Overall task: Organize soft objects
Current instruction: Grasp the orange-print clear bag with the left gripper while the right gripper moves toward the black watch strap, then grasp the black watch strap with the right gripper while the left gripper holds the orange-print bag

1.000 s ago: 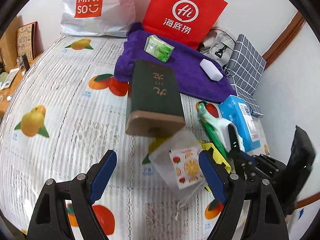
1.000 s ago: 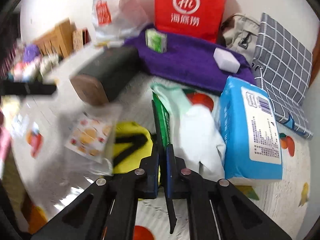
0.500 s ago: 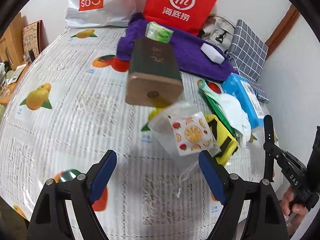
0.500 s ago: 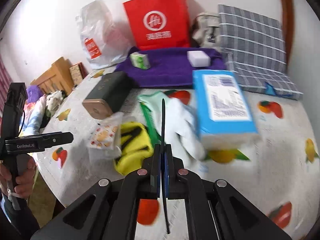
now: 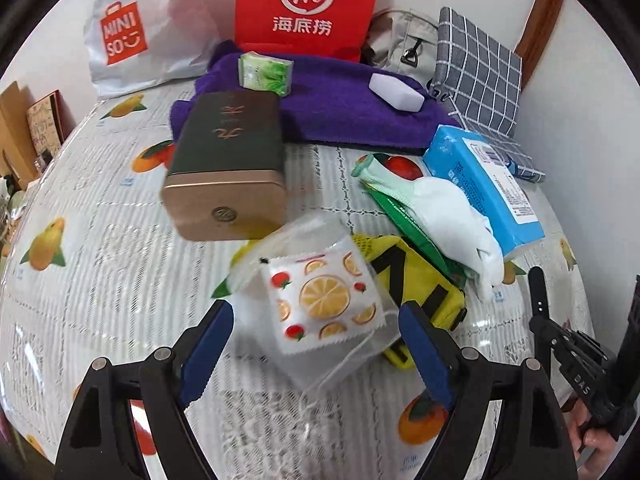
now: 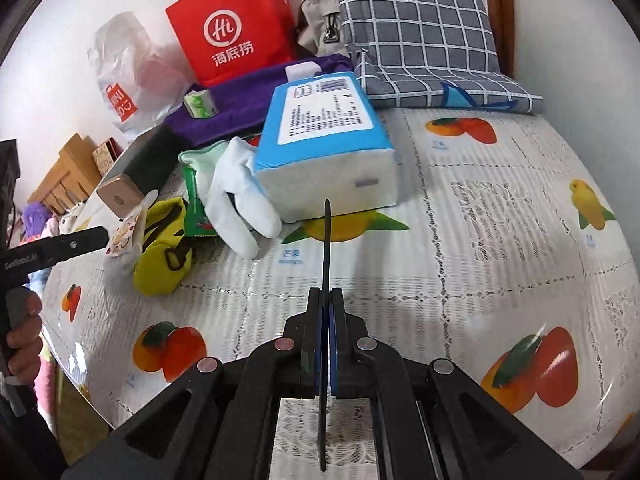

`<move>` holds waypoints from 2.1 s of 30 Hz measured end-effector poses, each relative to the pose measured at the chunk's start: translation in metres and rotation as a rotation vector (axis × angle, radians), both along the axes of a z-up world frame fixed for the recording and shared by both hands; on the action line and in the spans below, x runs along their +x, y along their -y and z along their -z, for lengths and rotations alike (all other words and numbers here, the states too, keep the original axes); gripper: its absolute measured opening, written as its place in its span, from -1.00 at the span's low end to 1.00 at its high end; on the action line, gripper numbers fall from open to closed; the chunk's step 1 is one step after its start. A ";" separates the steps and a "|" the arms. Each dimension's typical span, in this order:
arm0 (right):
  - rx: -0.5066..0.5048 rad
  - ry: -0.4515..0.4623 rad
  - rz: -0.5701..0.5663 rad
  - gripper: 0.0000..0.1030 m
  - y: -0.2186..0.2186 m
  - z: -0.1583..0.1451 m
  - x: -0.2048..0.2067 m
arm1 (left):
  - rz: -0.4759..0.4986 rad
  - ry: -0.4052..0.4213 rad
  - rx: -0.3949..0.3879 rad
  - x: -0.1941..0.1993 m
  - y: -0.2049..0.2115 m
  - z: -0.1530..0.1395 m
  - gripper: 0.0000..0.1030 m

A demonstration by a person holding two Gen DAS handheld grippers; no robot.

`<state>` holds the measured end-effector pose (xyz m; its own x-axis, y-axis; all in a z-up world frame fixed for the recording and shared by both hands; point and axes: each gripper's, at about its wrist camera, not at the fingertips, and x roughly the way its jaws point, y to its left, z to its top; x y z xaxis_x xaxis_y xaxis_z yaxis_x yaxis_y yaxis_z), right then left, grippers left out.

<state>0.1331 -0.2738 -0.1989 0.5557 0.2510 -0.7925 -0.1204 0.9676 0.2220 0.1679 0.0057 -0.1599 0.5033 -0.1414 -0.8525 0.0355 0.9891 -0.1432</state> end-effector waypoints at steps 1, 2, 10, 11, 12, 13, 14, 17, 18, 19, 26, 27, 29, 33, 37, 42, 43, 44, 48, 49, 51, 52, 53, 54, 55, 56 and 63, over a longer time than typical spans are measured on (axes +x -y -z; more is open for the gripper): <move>0.008 0.001 0.002 -0.94 0.002 0.000 0.000 | -0.002 -0.011 0.009 0.004 0.002 0.003 0.63; 0.017 0.001 0.006 -0.94 0.005 0.001 0.000 | -0.008 -0.018 0.015 0.007 0.004 0.005 0.63; 0.064 -0.023 0.015 -0.94 0.013 0.013 0.004 | -0.049 -0.038 0.037 0.019 0.006 0.018 0.63; 0.069 -0.024 0.014 -0.94 0.013 0.015 0.004 | -0.049 -0.036 0.037 0.019 0.006 0.018 0.62; 0.072 -0.026 0.013 -0.94 0.013 0.016 0.004 | -0.049 -0.036 0.031 0.020 0.006 0.019 0.60; 0.073 -0.026 0.012 -0.93 0.013 0.017 0.004 | -0.049 -0.038 0.023 0.020 0.006 0.020 0.60; 0.074 -0.023 0.012 -0.93 0.012 0.018 0.004 | -0.050 -0.042 0.015 0.020 0.005 0.021 0.58; 0.073 -0.020 0.007 -0.91 0.011 0.017 0.003 | -0.039 -0.041 -0.003 0.020 0.007 0.020 0.25; 0.070 -0.018 0.005 -0.91 0.010 0.017 0.003 | -0.031 -0.037 -0.001 0.019 0.008 0.019 0.16; 0.064 -0.016 0.004 -0.91 0.009 0.018 0.003 | -0.025 -0.033 0.002 0.017 0.009 0.018 0.14; 0.056 -0.012 0.009 -0.90 0.007 0.018 0.000 | -0.019 -0.007 -0.040 0.001 -0.005 0.005 0.12; 0.055 -0.012 0.010 -0.90 0.007 0.017 -0.001 | -0.024 -0.005 -0.035 -0.002 -0.009 0.003 0.12; 0.051 -0.012 0.012 -0.90 0.006 0.017 -0.002 | -0.044 -0.012 -0.019 -0.007 -0.018 0.002 0.12; 0.041 -0.012 0.015 -0.90 0.005 0.017 -0.005 | -0.102 -0.034 0.021 -0.013 -0.038 0.009 0.12; 0.028 -0.012 0.014 -0.90 0.003 0.017 -0.007 | -0.135 -0.058 0.014 -0.021 -0.053 0.019 0.12; 0.020 -0.001 -0.001 -0.90 0.004 0.017 -0.011 | -0.154 -0.056 0.019 -0.026 -0.060 0.030 0.12; 0.035 -0.003 0.007 -0.91 0.006 0.018 -0.012 | -0.155 -0.055 0.020 -0.027 -0.060 0.030 0.12; 0.044 -0.005 0.011 -0.91 0.007 0.018 -0.012 | -0.157 -0.056 0.016 -0.027 -0.059 0.029 0.12; 0.047 -0.021 0.017 -0.92 0.008 0.016 -0.013 | -0.149 -0.060 -0.033 -0.028 -0.063 0.025 0.11; 0.046 -0.023 0.020 -0.92 0.008 0.015 -0.013 | -0.151 -0.056 -0.034 -0.029 -0.063 0.024 0.11; 0.044 -0.026 0.024 -0.92 0.007 0.013 -0.014 | -0.153 -0.048 -0.039 -0.031 -0.064 0.019 0.11; 0.044 -0.027 0.024 -0.92 0.007 0.011 -0.015 | -0.152 -0.046 -0.043 -0.031 -0.064 0.016 0.11; 0.050 -0.027 0.023 -0.92 0.007 0.008 -0.015 | -0.151 -0.043 -0.046 -0.031 -0.065 0.013 0.11; 0.060 -0.028 0.020 -0.92 0.007 0.006 -0.016 | -0.150 -0.038 -0.049 -0.032 -0.065 0.010 0.11; 0.081 -0.027 0.015 -0.92 0.008 0.003 -0.016 | -0.150 -0.033 -0.052 -0.033 -0.066 0.007 0.11; 0.098 -0.023 0.014 -0.92 0.009 -0.001 -0.017 | -0.149 -0.026 -0.057 -0.033 -0.066 0.003 0.11; 0.073 0.015 0.010 -0.92 0.007 -0.024 -0.017 | -0.148 -0.006 -0.073 -0.034 -0.067 -0.010 0.11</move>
